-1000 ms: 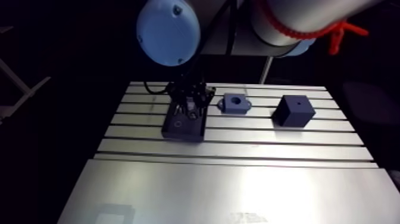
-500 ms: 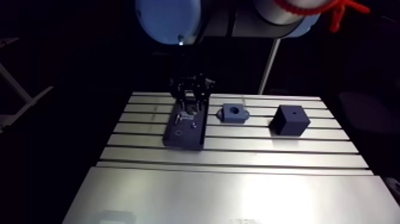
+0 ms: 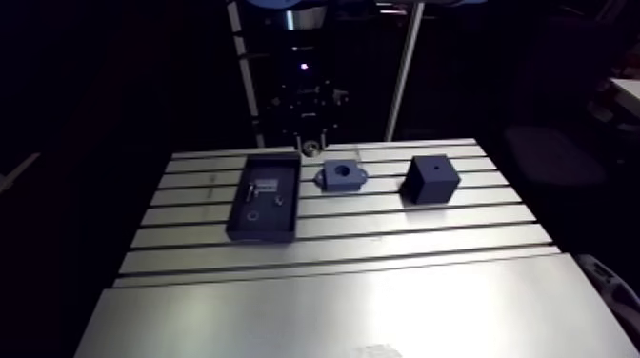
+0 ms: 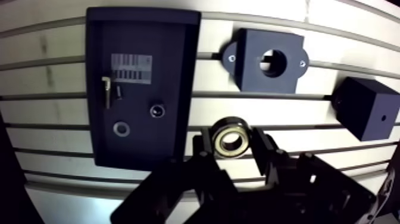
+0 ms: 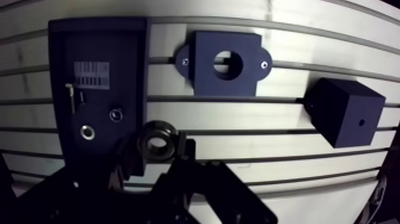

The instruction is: Pick up the bearing and press it into the housing until flush.

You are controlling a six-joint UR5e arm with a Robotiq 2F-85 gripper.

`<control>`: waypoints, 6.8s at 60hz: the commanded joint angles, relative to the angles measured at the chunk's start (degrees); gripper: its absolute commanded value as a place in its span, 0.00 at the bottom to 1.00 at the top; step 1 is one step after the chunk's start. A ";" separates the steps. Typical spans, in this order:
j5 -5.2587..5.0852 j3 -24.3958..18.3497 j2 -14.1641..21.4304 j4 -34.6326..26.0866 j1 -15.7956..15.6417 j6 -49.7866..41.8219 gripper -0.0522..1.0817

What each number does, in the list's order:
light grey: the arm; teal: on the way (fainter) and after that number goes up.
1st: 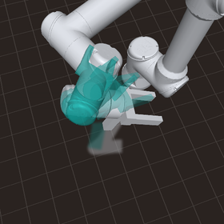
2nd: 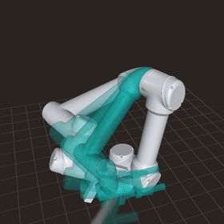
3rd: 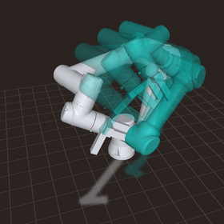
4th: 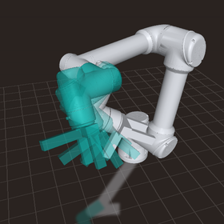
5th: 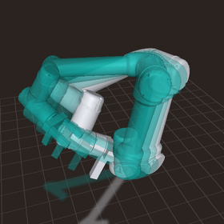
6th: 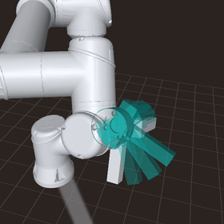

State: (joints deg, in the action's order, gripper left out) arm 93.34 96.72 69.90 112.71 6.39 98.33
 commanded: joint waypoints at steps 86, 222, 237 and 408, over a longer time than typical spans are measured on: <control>2.86 -5.09 -9.64 2.23 4.86 5.69 0.54; 2.68 -4.30 -12.30 5.46 4.60 5.32 0.54; 2.60 -4.23 -12.30 5.46 4.43 5.25 0.54; 1.19 -4.27 -9.31 5.41 4.88 5.23 0.85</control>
State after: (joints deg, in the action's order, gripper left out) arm 95.66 91.78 59.70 118.06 11.05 103.65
